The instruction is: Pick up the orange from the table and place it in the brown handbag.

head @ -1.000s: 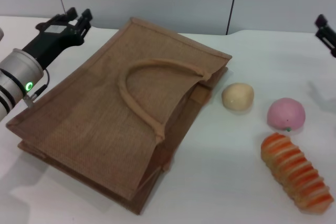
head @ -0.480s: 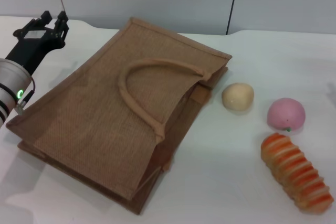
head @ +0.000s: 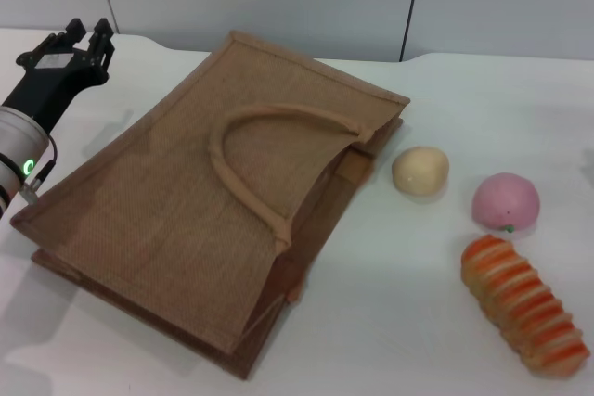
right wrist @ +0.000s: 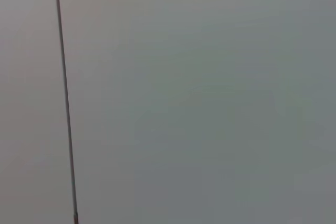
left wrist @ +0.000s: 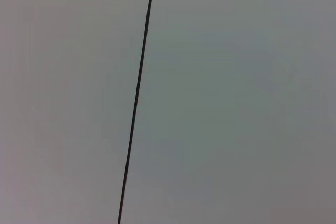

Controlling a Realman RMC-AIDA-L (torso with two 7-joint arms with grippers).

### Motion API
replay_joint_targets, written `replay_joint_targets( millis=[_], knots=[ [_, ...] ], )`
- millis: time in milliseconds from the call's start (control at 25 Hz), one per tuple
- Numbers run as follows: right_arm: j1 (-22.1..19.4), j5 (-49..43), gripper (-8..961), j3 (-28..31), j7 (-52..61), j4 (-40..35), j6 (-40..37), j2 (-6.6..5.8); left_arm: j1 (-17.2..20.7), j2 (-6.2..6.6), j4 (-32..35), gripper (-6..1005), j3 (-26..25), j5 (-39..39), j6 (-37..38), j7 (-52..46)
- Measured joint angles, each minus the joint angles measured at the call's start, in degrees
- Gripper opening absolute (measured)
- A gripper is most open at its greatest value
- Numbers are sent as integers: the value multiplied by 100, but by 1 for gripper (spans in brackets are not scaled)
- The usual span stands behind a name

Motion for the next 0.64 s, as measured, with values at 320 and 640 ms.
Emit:
replay_joint_targets(
  millis=[320,640],
  knots=[
    [-9,0,892,3,11,0,0,-6,-29,17,24,375,40,49,43,-74],
    [-9,0,892,3,15,9,0,-9,-35,27,34,375,25,24,22,-78]
  ],
)
